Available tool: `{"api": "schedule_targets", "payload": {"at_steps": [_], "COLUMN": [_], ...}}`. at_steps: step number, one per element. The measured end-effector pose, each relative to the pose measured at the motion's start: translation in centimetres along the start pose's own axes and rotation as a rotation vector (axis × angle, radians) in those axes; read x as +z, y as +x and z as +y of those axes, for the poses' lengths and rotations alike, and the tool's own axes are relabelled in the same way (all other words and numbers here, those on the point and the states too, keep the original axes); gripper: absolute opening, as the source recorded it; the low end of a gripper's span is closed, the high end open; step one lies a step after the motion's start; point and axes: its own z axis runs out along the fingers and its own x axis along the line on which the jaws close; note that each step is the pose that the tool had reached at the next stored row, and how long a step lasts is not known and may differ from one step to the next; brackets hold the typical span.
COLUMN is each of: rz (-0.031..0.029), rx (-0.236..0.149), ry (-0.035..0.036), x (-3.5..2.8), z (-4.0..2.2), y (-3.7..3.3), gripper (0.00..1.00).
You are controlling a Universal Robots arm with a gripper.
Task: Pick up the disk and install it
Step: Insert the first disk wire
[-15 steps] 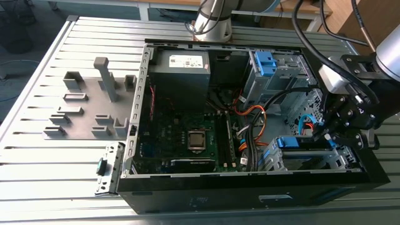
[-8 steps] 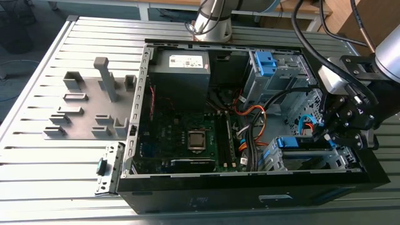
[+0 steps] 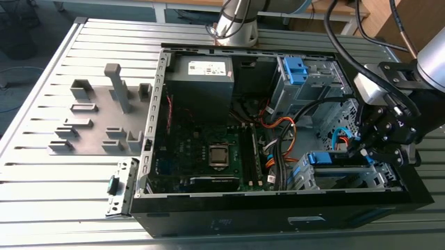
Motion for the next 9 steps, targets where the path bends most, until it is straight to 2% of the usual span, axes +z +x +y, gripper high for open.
{"api": "schedule_targets", "payload": {"at_steps": [2, 3, 7, 9], "rz": [-0.0019, -0.0012, 0.0006, 0.0001], "rx": [0.0, 0.0, 0.0, 0.0], "ry": [-0.0001, 0.0, 0.0, 0.0], "x": [0.11, 0.08, -0.07, -0.56], "z": [0.0, 0.0, 0.0, 0.01], "y": [0.0, 0.0, 0.0, -0.01], "gripper": [0.18, 0.23, 0.23, 0.23]}}
